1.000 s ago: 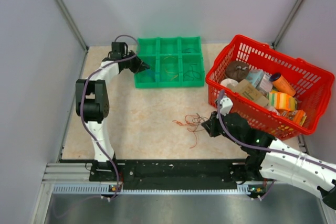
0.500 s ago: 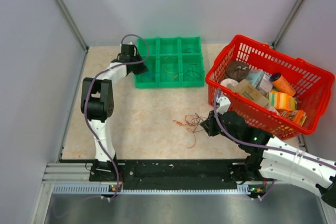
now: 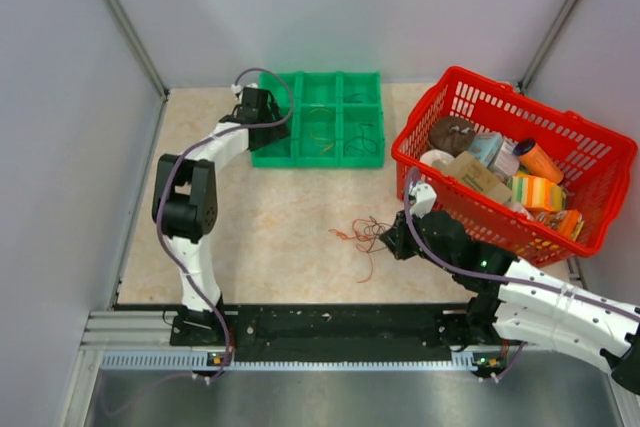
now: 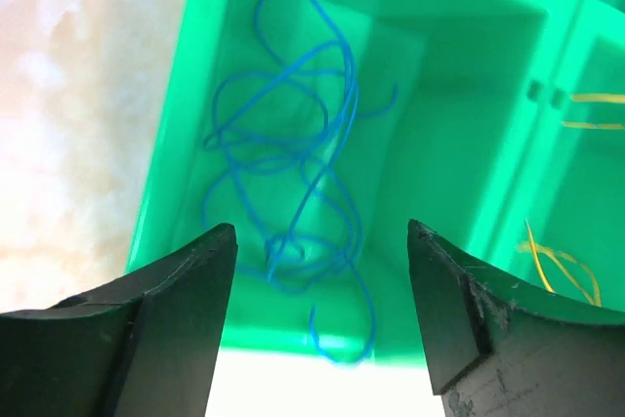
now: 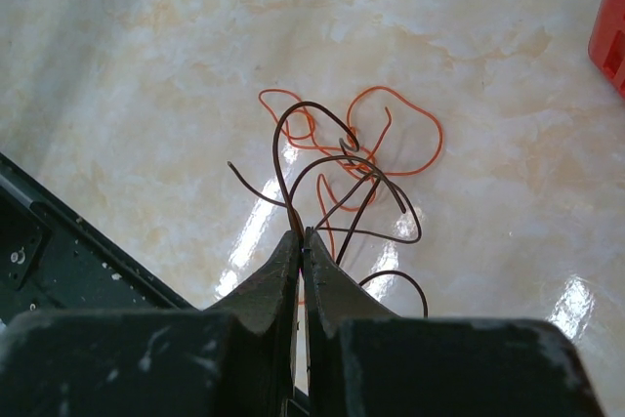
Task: Untangle the cables
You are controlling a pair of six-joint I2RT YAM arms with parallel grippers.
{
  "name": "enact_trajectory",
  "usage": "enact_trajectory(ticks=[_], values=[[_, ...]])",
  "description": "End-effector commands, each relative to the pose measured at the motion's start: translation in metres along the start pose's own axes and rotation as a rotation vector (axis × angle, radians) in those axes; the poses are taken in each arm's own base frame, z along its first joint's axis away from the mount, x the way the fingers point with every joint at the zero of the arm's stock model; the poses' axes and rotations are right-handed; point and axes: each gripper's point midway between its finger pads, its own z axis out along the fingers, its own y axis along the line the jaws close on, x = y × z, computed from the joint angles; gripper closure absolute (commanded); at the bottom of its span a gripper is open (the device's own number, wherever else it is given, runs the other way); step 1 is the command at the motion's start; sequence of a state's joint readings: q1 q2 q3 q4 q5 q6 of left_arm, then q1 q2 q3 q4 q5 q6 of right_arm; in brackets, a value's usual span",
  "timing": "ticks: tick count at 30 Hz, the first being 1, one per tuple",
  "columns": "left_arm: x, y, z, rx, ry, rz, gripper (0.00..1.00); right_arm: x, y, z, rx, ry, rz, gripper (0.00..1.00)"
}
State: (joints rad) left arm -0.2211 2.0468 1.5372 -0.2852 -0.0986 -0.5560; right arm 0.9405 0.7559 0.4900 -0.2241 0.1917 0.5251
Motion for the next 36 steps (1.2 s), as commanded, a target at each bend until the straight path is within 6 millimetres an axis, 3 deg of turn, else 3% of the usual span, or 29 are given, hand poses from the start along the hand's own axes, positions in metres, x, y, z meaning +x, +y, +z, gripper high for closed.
enact_trajectory(ticks=[1,2,5,8,10,14,16,18,21,25,30,36], values=[[-0.043,-0.023,-0.088,0.131,-0.105,-0.050,0.24,-0.018,0.014,-0.001,-0.040,-0.046,0.015,1.00],[-0.048,-0.031,-0.107,0.176,-0.119,-0.057,0.24,-0.017,0.013,0.000,-0.036,-0.045,0.010,1.00],[-0.029,-0.057,-0.158,0.385,-0.067,-0.064,0.27,-0.016,0.015,0.004,-0.041,-0.037,0.003,1.00],[0.008,-0.069,-0.195,0.558,-0.004,-0.031,0.32,-0.012,0.019,0.010,-0.061,-0.019,-0.011,1.00],[0.047,-0.076,-0.214,0.655,0.076,0.019,0.34,-0.009,0.023,0.014,-0.081,-0.003,-0.019,1.00],[0.161,-0.103,-0.263,0.953,0.213,0.263,0.51,-0.004,0.037,0.021,-0.152,0.021,-0.031,1.00],[0.209,-0.108,-0.286,1.064,0.213,0.364,0.51,-0.005,0.044,0.024,-0.186,0.020,-0.028,1.00],[0.236,-0.102,-0.295,1.080,0.199,0.386,0.50,-0.003,0.061,0.024,-0.285,0.029,-0.042,1.00],[0.247,-0.096,-0.301,1.079,0.164,0.345,0.45,0.001,0.086,0.023,-0.428,0.057,-0.071,1.00],[0.235,-0.091,-0.298,1.009,0.143,0.248,0.44,0.008,0.104,0.022,-0.529,0.098,-0.084,1.00],[0.232,-0.095,-0.312,1.085,0.144,0.088,0.20,0.006,0.109,0.019,-0.559,0.093,-0.079,1.00],[0.240,-0.094,-0.297,0.948,0.270,0.030,0.23,0.006,0.113,0.017,-0.579,0.092,-0.084,1.00]])
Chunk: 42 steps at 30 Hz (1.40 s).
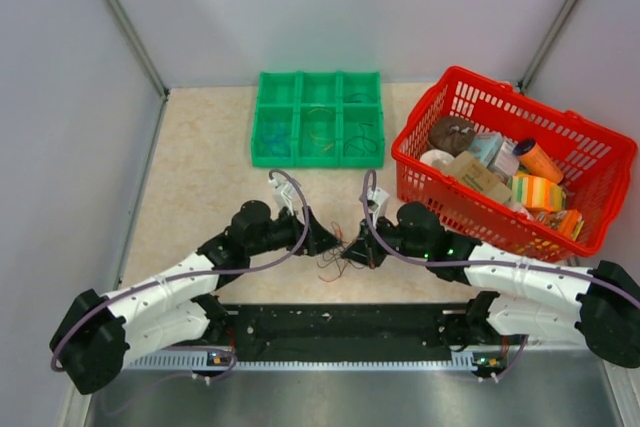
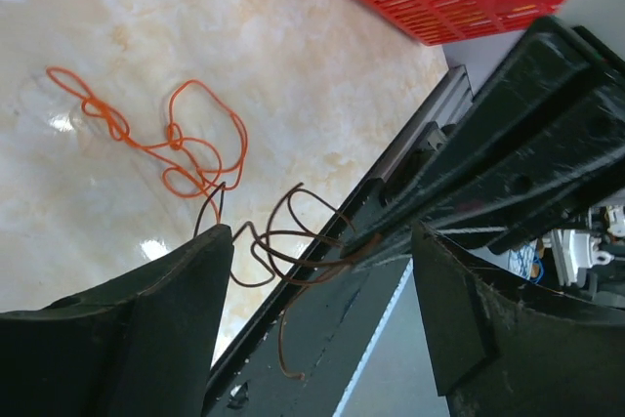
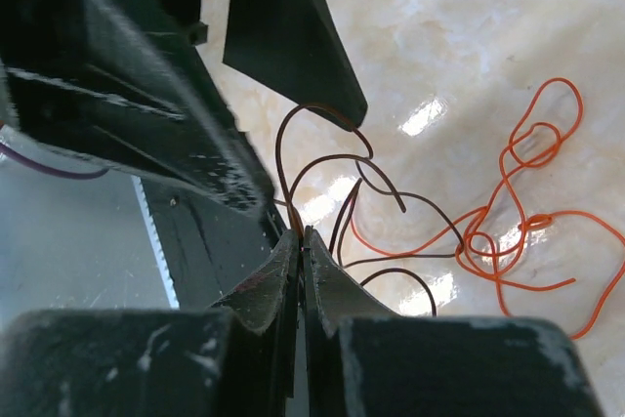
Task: Untangle the cables
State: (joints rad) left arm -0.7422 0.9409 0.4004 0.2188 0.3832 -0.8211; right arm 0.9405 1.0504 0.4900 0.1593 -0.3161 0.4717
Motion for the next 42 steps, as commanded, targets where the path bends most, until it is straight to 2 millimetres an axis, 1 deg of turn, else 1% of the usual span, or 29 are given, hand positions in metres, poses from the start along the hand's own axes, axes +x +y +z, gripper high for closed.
enact_trajectory(ticks=[1,3,4,8,10,12,13,14,16,17,18,19,21,23,25,27,29,31,32,33,34,35,38,39,40,42], values=[[-0.013,-0.008,0.005,-0.009,-0.026,-0.090,0.24,-0.023,0.023,0.001,-0.084,-0.059,-0.058,1.00],[-0.016,-0.010,0.007,0.008,-0.047,-0.120,0.28,-0.019,0.023,0.002,-0.075,-0.043,-0.072,1.00],[-0.017,-0.010,0.010,0.012,-0.050,-0.127,0.33,-0.018,0.022,0.002,-0.067,-0.037,-0.076,1.00],[-0.025,-0.014,0.019,0.012,-0.044,-0.117,0.67,-0.013,0.020,0.004,-0.057,-0.023,-0.081,1.00],[-0.029,-0.014,0.023,0.006,-0.044,-0.096,0.85,-0.011,0.018,0.005,-0.048,-0.018,-0.080,1.00],[-0.034,-0.017,0.023,0.004,-0.053,-0.064,0.96,-0.009,0.013,0.005,-0.026,-0.011,-0.073,1.00],[-0.035,-0.015,0.022,-0.009,-0.054,-0.052,1.00,-0.009,0.011,0.006,-0.008,-0.006,-0.070,0.96],[-0.036,-0.013,0.020,-0.026,-0.058,-0.042,1.00,-0.007,0.005,0.006,0.024,0.004,-0.062,0.87],[-0.037,-0.009,0.016,-0.056,-0.068,-0.025,1.00,-0.010,-0.006,0.004,0.100,0.007,-0.055,0.66],[-0.035,-0.006,0.014,-0.074,-0.066,-0.024,1.00,-0.013,-0.015,0.000,0.155,0.001,-0.050,0.59],[-0.034,-0.004,0.012,-0.083,-0.066,-0.018,1.00,-0.023,-0.024,-0.003,0.210,-0.032,-0.044,0.52],[-0.032,-0.002,0.010,-0.090,-0.065,-0.017,1.00,-0.023,-0.036,-0.010,0.274,-0.029,-0.029,0.48],[-0.027,0.003,0.007,-0.104,-0.059,-0.020,1.00,-0.034,-0.056,-0.022,0.391,-0.058,-0.039,0.42],[-0.024,0.011,0.004,-0.128,-0.067,-0.018,1.00,-0.038,-0.073,-0.031,0.493,-0.053,-0.099,0.39],[-0.023,0.016,0.000,-0.154,-0.079,-0.018,1.00,-0.032,-0.089,-0.036,0.566,-0.004,-0.153,0.36],[-0.022,0.018,-0.003,-0.158,-0.089,-0.014,1.00,-0.031,-0.097,-0.033,0.603,0.038,-0.168,0.34],[-0.021,0.021,-0.005,-0.166,-0.094,-0.016,1.00,-0.025,-0.108,-0.022,0.611,0.073,-0.132,0.35],[-0.019,0.023,-0.006,-0.173,-0.093,-0.022,1.00,-0.020,-0.122,-0.011,0.612,0.089,-0.091,0.38],[-0.017,0.025,-0.007,-0.181,-0.091,-0.030,1.00,-0.017,-0.126,-0.003,0.601,0.099,-0.089,0.44],[-0.017,0.027,-0.007,-0.184,-0.092,-0.036,1.00,-0.015,-0.125,0.004,0.569,0.109,-0.120,0.50],[-0.015,0.027,-0.007,-0.185,-0.088,-0.039,1.00,-0.007,-0.123,0.011,0.523,0.134,-0.155,0.52],[-0.014,0.028,-0.008,-0.185,-0.092,-0.045,1.00,-0.002,-0.118,0.018,0.481,0.141,-0.192,0.53],[-0.014,0.028,-0.009,-0.182,-0.097,-0.047,1.00,0.000,-0.105,0.030,0.406,0.107,-0.282,0.52],[-0.014,0.029,-0.009,-0.184,-0.099,-0.047,1.00,0.000,-0.103,0.031,0.388,0.090,-0.292,0.51],[-0.015,0.029,-0.009,-0.187,-0.103,-0.047,1.00,-0.002,-0.095,0.036,0.336,0.066,-0.300,0.51],[-0.015,0.030,-0.010,-0.189,-0.105,-0.048,1.00,0.004,-0.090,0.040,0.291,0.067,-0.319,0.50]])
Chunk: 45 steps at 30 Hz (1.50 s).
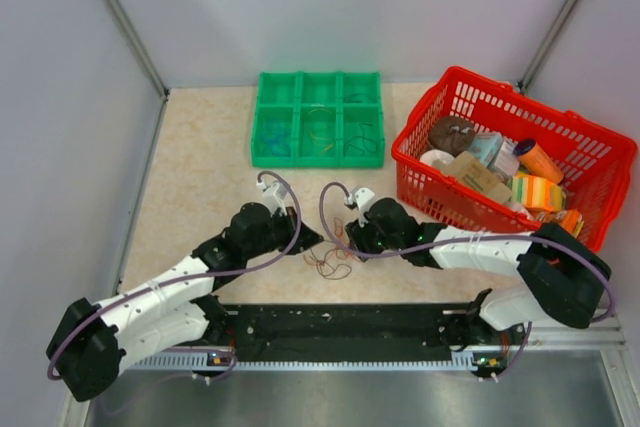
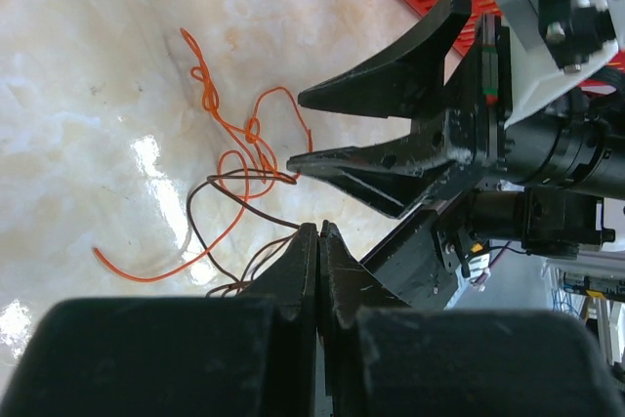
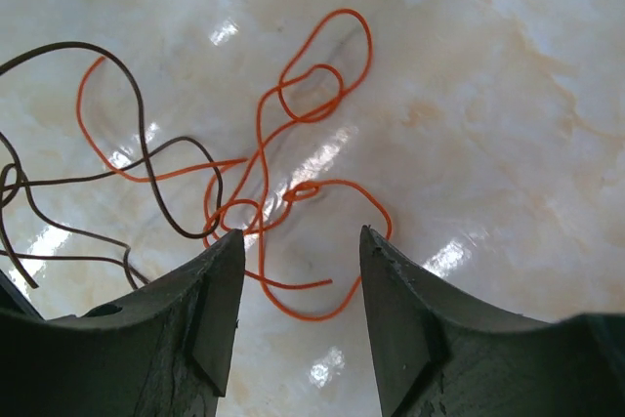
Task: Untangle the cables
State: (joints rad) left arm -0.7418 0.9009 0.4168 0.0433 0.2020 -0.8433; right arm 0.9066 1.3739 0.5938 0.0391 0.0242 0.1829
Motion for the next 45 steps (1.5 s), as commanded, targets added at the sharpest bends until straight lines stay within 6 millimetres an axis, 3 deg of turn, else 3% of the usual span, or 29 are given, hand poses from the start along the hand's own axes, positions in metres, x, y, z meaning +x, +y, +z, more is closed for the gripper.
enact_trajectory(ticks=[1,4,7,12,15,18,20,25,28,36,43,45], values=[[-0.010,-0.006,-0.002,0.021,-0.048,0.003,1.00,-0.031,0.026,0.005,-0.137,-0.157,-0.091,0.49],[-0.010,-0.007,-0.003,0.022,-0.046,0.005,1.00,-0.021,0.026,0.015,-0.130,-0.112,-0.101,0.51],[-0.011,-0.005,-0.004,0.010,-0.054,0.004,1.00,-0.019,0.023,0.012,-0.092,-0.115,-0.095,0.52],[-0.012,-0.002,-0.006,0.000,-0.064,0.006,1.00,-0.038,0.024,-0.013,-0.089,-0.186,-0.054,0.51],[-0.013,-0.002,-0.005,-0.002,-0.066,0.007,1.00,-0.048,0.014,-0.031,-0.034,-0.222,-0.034,0.51],[-0.012,-0.002,-0.002,-0.001,-0.059,0.008,1.00,-0.048,0.030,-0.040,-0.128,-0.240,-0.052,0.51],[-0.012,-0.002,0.000,0.002,-0.053,0.006,1.00,-0.041,0.039,-0.037,-0.179,-0.224,-0.059,0.51],[-0.011,-0.003,0.002,0.009,-0.047,0.002,1.00,-0.037,0.029,-0.015,-0.110,-0.186,-0.066,0.60],[-0.010,-0.003,0.000,0.007,-0.045,0.011,1.00,-0.028,0.033,-0.006,-0.115,-0.152,-0.110,0.61],[-0.011,-0.001,-0.002,-0.002,-0.056,0.006,1.00,-0.015,0.042,0.003,-0.137,-0.128,-0.137,0.61],[-0.010,0.001,-0.002,-0.011,-0.054,0.011,1.00,-0.009,0.043,0.011,-0.127,-0.095,-0.157,0.69],[-0.011,0.003,-0.002,-0.019,-0.059,0.013,1.00,-0.010,0.043,0.011,-0.124,-0.094,-0.158,0.76]])
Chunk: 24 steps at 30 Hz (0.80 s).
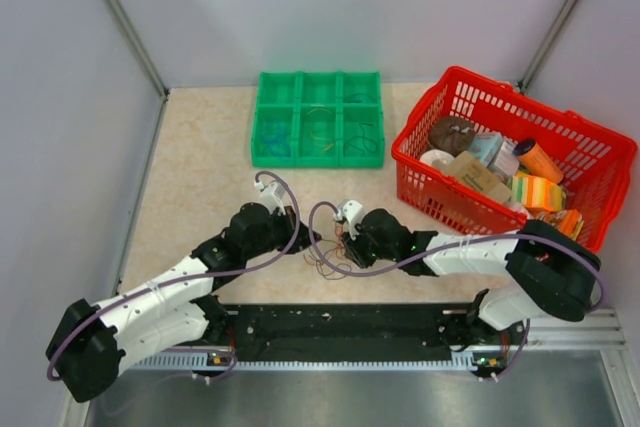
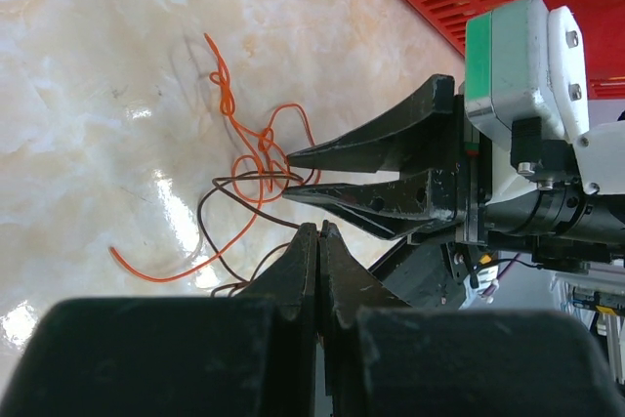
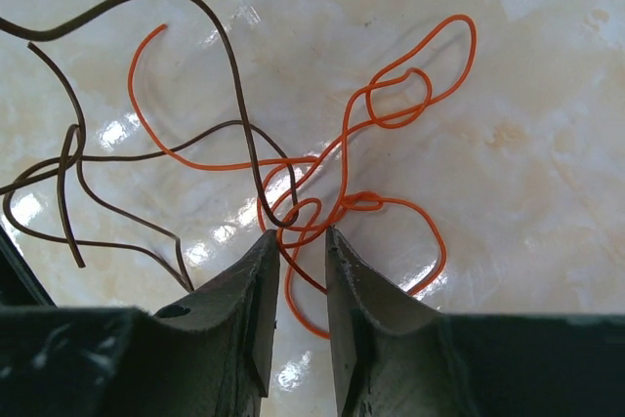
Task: Untangle the cables
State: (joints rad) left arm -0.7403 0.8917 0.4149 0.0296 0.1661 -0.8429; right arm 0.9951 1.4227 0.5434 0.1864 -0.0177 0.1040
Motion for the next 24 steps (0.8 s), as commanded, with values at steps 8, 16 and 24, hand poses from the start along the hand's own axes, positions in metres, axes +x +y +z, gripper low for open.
enact_trajectory(ticks=[8,16,24], values=[[-0.021,0.014,-0.010,-0.102,-0.101,0.006,1.00,-0.044,-0.003,-0.021,0.069,-0.120,-0.001,1.00],[-0.103,0.022,-0.097,-0.307,-0.516,0.066,1.00,-0.099,-0.019,-0.086,0.169,-0.316,0.022,1.00],[-0.163,0.014,-0.212,-0.473,-0.855,0.122,1.00,-0.153,-0.046,-0.170,0.335,-0.557,0.073,1.00]])
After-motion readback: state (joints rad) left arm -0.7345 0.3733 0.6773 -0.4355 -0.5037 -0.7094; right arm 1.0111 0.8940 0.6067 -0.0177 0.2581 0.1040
